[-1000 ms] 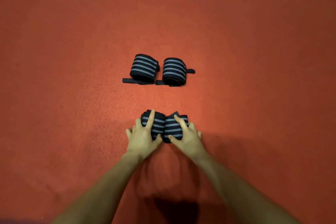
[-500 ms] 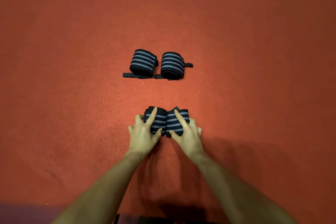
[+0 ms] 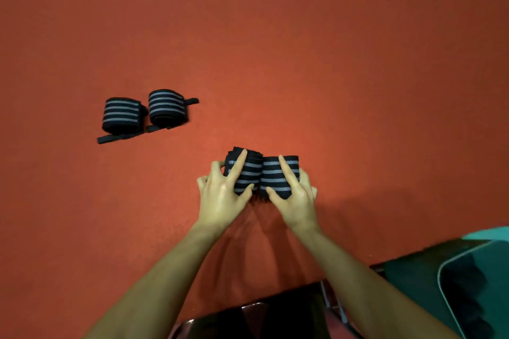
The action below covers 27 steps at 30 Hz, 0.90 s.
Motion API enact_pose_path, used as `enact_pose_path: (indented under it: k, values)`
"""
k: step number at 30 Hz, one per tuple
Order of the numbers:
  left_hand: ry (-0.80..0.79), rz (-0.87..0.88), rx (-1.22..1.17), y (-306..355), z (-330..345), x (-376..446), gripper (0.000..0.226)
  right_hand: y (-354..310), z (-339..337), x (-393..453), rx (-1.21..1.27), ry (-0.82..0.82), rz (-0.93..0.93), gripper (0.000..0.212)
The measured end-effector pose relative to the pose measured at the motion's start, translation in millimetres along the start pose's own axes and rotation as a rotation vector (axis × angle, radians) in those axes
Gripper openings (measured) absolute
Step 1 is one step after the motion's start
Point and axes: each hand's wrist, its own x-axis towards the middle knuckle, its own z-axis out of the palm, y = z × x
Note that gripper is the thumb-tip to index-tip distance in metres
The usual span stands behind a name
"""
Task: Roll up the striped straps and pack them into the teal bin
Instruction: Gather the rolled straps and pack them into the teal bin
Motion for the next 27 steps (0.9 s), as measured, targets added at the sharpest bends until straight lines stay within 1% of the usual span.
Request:
enact_pose_path:
  k: [2,5,9,16,19,21,24,27]
  values:
    - [-0.026,0.049,-0.015,39.5,8.5,-1.0,0.079,18.6,-36.7,-8.7,-0.015,0.075,0.007,0.073]
    - [-0.029,0.181,-0.06,96.1,26.8,-4.6,0.079,47.0,-89.8,-27.4,-0.018,0.133,0.077,0.073]
    - [-0.11,0.349,-0.093,180.3,56.1,-9.2,0.078,88.6,-163.8,-54.9,-0.037,0.297,0.143,0.075]
    - [-0.241,0.642,-0.141,317.8,119.4,-39.5,0.078,166.1,-265.1,-126.1,-0.021,0.552,0.363,0.075]
    - [-0.303,0.806,-0.115,361.0,148.4,-63.9,0.076,200.7,-290.0,-166.5,-0.017,0.651,0.482,0.073]
    - [-0.356,0.899,-0.095,382.2,166.9,-82.5,0.075,220.5,-298.5,-195.2,0.025,0.686,0.557,0.074]
    - [-0.511,0.937,-0.066,406.7,194.9,-111.4,0.074,250.2,-301.5,-232.2,0.094,0.712,0.688,0.074]
    - [-0.649,0.948,-0.039,414.6,225.1,-137.9,0.075,276.0,-293.5,-259.0,0.146,0.711,0.802,0.074]
